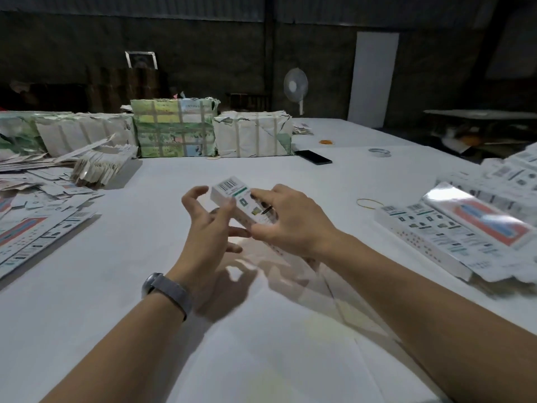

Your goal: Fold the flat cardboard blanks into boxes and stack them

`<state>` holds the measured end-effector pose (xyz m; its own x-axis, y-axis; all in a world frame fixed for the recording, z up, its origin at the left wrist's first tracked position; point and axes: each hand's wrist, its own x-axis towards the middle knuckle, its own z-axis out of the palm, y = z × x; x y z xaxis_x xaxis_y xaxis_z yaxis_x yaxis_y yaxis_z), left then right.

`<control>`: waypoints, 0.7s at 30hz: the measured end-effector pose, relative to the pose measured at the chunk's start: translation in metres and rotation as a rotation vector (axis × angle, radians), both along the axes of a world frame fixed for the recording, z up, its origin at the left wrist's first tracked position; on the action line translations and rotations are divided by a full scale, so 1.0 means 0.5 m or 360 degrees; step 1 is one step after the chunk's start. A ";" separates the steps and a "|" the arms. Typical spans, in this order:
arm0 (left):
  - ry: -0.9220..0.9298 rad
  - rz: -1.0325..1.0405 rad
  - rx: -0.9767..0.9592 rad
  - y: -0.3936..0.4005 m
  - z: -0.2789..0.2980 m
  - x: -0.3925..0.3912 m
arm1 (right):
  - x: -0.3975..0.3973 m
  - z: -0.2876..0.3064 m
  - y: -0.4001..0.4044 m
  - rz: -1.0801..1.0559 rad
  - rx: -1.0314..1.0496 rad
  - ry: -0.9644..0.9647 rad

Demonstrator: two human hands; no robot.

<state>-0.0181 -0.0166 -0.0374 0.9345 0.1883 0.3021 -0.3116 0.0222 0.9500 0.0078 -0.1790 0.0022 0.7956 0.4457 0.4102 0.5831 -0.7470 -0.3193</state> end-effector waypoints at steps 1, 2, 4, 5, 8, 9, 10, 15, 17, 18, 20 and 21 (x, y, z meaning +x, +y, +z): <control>0.0016 -0.0003 0.0012 0.002 0.001 0.002 | -0.002 0.013 -0.023 -0.0068 0.0001 -0.0017; 0.0034 0.0001 0.0025 0.003 0.002 0.005 | -0.003 0.025 -0.053 -0.0145 -0.0005 -0.0024; 0.0062 0.0004 0.0074 0.007 -0.003 0.009 | 0.001 0.046 -0.131 -0.0346 -0.0092 -0.0014; 0.0069 0.0002 0.0108 0.009 -0.008 0.010 | 0.005 0.055 -0.176 -0.0479 -0.0182 0.0002; 0.0091 -0.0022 0.0184 0.009 -0.021 0.010 | 0.018 0.078 -0.329 -0.0900 -0.0538 0.0065; 0.0110 -0.0042 0.0207 0.007 -0.021 0.009 | 0.023 0.080 -0.379 -0.1017 -0.0610 0.0096; 0.0130 -0.0062 0.0225 0.005 -0.020 0.007 | 0.027 0.079 -0.425 -0.1114 -0.0644 0.0137; 0.0193 -0.0101 0.0237 0.000 -0.018 0.000 | 0.032 0.026 -0.566 -0.1315 -0.0666 -0.0014; 0.0218 -0.0109 0.0237 0.002 -0.018 -0.002 | 0.039 0.014 -0.576 -0.1363 -0.0782 -0.0069; 0.0235 -0.0111 0.0221 0.002 -0.018 -0.002 | 0.044 0.013 -0.571 -0.1390 -0.0852 -0.0023; 0.0259 -0.0111 0.0200 0.005 -0.017 -0.001 | 0.055 0.017 -0.543 -0.1429 -0.0891 0.0088; 0.0268 -0.0107 0.0191 0.006 -0.017 0.000 | 0.061 0.018 -0.522 -0.1426 -0.0853 0.0101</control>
